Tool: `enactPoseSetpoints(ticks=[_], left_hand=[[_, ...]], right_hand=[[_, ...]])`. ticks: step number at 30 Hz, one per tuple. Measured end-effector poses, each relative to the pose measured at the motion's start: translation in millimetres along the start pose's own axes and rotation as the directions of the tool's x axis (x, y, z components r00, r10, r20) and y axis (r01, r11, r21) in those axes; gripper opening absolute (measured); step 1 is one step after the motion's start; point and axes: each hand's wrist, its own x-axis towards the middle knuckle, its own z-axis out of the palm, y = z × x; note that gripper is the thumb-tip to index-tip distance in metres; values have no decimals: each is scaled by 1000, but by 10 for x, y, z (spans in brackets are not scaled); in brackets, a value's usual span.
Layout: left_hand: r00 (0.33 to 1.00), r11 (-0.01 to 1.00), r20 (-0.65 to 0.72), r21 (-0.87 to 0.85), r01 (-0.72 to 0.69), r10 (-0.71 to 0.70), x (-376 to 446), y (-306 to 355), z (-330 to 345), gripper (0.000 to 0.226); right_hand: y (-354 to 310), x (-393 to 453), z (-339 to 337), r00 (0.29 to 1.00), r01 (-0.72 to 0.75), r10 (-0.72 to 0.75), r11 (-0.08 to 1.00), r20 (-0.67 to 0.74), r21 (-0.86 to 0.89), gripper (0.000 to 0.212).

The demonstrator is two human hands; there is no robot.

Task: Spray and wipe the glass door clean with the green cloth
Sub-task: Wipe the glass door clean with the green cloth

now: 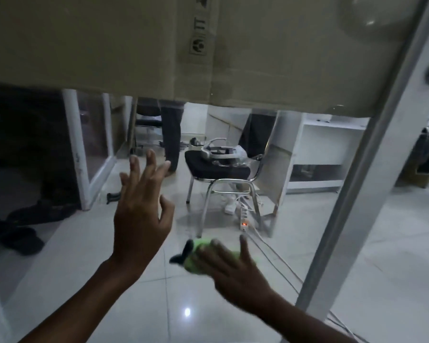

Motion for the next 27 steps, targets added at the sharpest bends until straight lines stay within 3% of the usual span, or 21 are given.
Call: enactPoseSetpoints(ticks=[3, 5, 7, 9, 12, 15, 19, 21, 24, 26, 27], left_hand=[[999, 1000, 32, 11, -23, 23, -10, -50, -4, 63], [998, 998, 46, 26, -50, 49, -16, -95, -22, 61], [997, 998, 40, 30, -64, 63, -4, -72, -1, 63], [1000, 1000, 15, 3, 6, -6, -9, 29, 41, 65], [995, 993, 1, -69, 98, -98, -26, 332, 129, 63], [998, 997, 52, -69, -18, 21, -22, 648, 265, 64], [989, 998, 145, -58, -21, 30, 17, 856, 442, 75], [989, 999, 144, -36, -18, 23, 8, 834, 488, 81], [988, 998, 141, 11, -60, 58, -8, 772, 486, 86], [987, 998, 151, 17, -65, 62, 1, 751, 466, 83], [987, 998, 153, 20, -60, 57, 9, 759, 452, 81]], right_hand=[[-334, -595, 299, 949, 253, -231, 964, 214, -80, 70], [-228, -741, 276, 946, 270, -251, 960, 206, -69, 69], [50, -734, 159, 984, 160, -157, 987, 85, -31, 75], [463, -606, -18, 999, -45, 46, 998, -9, 52, 76], [1184, -280, -320, 911, -395, 405, 912, -85, 111, 73], [1634, 1, -600, 659, -725, 742, 670, -121, 163, 70], [1164, -115, -489, 410, -860, 912, 381, 16, 339, 72], [595, -258, -445, 226, -885, 954, 118, 195, 451, 72], [36, -233, -334, -82, -782, 788, -430, 610, 451, 83], [125, 40, -349, -318, -568, 644, -717, 695, 404, 99], [287, 230, -439, -396, -485, 611, -773, 685, 409, 97]])
